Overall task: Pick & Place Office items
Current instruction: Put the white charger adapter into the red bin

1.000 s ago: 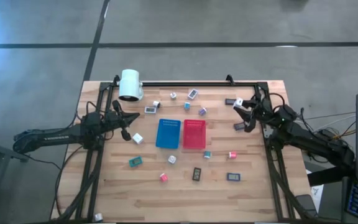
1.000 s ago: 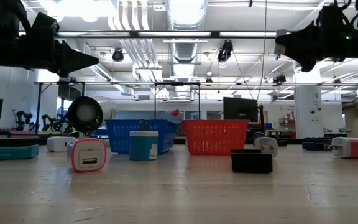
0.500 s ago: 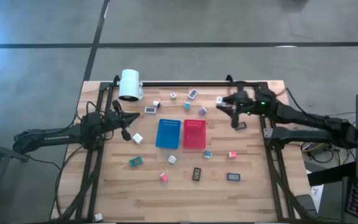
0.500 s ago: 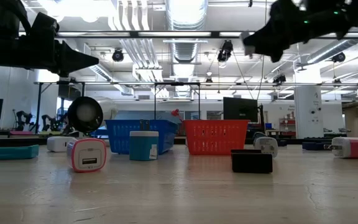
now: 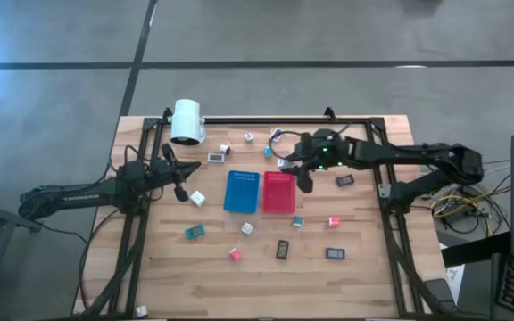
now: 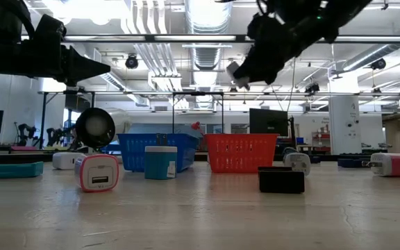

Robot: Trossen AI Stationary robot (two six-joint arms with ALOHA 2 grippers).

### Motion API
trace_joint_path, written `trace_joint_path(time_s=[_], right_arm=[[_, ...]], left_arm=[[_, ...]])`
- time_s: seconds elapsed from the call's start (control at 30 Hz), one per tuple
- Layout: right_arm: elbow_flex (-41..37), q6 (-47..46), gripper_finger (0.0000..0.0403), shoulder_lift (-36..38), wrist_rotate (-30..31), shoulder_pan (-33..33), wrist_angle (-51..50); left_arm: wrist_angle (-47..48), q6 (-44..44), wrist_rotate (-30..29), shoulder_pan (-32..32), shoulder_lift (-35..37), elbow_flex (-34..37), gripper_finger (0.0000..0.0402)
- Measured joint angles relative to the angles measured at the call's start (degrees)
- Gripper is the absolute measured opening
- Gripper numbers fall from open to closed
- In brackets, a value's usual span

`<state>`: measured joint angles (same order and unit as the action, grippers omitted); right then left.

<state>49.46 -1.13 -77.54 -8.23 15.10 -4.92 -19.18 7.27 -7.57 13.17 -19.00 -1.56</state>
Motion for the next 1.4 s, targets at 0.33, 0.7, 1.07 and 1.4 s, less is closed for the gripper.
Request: trace_joint_path(time_s=[0.33, 0.7, 1.07, 1.4], right_arm=[[14.27, 1.15, 0.0163, -12.54, 1.83, -4.40, -17.79], [24.68, 1.80, 0.0165, -25.28, 5.73, -8.03, -31.92], [25.84, 1.58, 0.0166, -32.16, 6.17, -8.51, -32.40], [26.02, 1.53, 0.0166, -36.95, 6.51, -8.51, -32.53]], left_arm=[[0.01, 0.00, 0.00, 0.00, -0.01, 0.00, 0.0009], [0.27, 0.00, 0.02, -0.04, -0.09, 0.00, 0.0009], [0.34, 0.01, 0.01, 0.00, -0.35, 0.00, 0.0009], [0.35, 0.01, 0.01, 0.00, -0.35, 0.00, 0.0009]])
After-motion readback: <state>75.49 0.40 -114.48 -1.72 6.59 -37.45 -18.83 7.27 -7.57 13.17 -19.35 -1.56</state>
